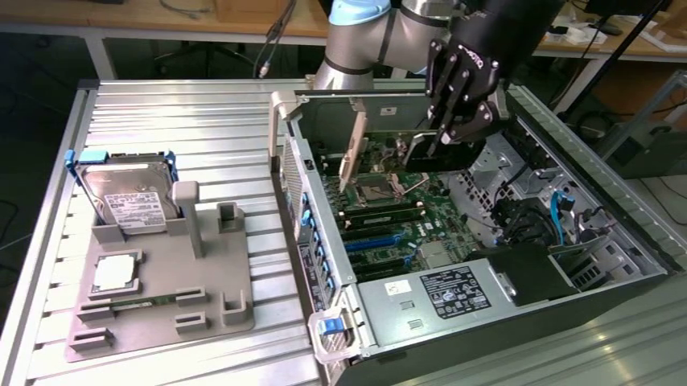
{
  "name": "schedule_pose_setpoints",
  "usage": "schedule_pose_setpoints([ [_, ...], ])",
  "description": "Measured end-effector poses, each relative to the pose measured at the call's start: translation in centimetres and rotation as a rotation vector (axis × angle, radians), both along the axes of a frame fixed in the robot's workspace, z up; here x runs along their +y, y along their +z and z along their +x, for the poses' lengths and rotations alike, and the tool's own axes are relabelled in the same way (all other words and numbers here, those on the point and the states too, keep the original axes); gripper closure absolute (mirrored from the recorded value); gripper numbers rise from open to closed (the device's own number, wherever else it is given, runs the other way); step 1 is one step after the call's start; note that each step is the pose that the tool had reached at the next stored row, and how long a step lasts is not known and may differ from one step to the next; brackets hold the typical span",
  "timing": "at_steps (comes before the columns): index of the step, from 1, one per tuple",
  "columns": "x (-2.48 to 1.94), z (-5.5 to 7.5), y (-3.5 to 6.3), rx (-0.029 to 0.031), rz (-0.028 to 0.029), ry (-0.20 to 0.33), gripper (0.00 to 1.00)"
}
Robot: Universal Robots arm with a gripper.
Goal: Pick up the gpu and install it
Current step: 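Insert the gpu into the slot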
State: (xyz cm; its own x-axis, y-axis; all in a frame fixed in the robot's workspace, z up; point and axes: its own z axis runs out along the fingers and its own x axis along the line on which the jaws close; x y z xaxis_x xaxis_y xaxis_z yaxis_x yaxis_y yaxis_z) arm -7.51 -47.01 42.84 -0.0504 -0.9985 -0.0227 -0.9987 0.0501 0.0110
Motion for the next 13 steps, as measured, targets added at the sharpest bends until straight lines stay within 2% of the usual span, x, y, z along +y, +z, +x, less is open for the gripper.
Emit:
schedule_pose_setpoints([
  [13, 0.0, 0.2, -2.65, 0.0, 0.0, 0.0, 0.73],
])
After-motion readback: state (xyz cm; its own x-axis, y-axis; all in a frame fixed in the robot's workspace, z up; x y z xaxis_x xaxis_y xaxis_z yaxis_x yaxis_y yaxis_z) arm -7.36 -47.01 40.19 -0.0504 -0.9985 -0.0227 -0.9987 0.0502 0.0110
